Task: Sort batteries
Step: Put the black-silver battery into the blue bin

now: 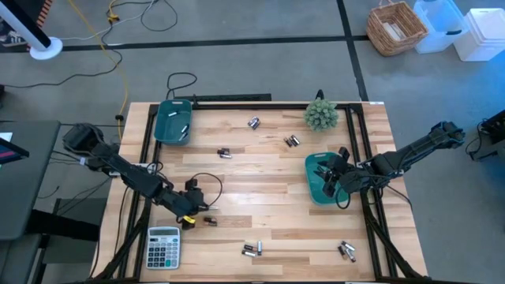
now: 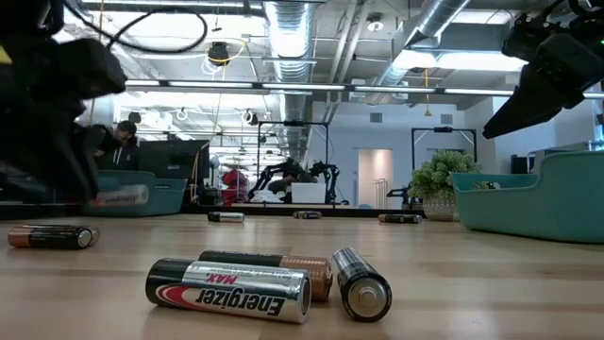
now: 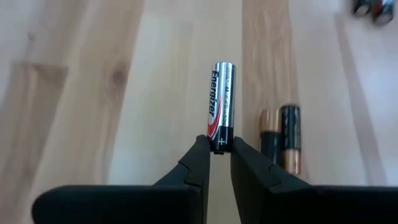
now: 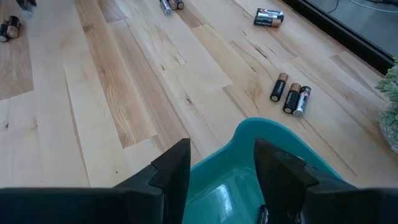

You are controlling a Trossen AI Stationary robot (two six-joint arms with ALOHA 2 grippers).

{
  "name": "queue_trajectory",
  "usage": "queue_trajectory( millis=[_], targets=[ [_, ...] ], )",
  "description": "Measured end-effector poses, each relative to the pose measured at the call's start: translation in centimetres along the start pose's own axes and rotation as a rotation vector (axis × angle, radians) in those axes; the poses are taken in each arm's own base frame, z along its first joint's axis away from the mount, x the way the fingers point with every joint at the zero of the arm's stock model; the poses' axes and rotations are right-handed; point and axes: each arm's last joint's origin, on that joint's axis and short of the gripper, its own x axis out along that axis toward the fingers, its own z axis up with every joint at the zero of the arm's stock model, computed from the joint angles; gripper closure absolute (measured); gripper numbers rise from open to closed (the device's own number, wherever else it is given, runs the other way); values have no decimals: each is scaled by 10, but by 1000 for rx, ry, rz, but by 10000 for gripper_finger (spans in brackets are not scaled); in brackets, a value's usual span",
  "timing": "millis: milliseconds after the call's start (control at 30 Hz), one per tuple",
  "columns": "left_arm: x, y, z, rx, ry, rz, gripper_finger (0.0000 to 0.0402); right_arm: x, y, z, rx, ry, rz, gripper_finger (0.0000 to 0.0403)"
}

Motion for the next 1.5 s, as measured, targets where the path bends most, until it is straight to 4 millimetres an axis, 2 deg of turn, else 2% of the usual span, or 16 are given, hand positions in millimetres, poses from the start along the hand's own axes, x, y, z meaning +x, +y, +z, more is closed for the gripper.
queue_trajectory(
  millis=[567, 700, 900, 1233, 1500],
  targets=[
    [-47, 9, 25, 36, -276, 7, 362, 0, 0, 0, -3, 0, 0, 214],
    [-54, 14, 28, 21, -326, 52, 362, 0, 0, 0, -3, 0, 0, 214],
    [-56, 25, 33, -25, -374, 161, 362, 0, 0, 0, -2, 0, 0, 214],
    [-56, 47, 40, -107, -442, 446, 362, 0, 0, 0, -3, 0, 0, 214],
    [-56, 64, 49, -144, -485, 586, 362, 0, 0, 0, -18, -1, 1, 214]
  ],
)
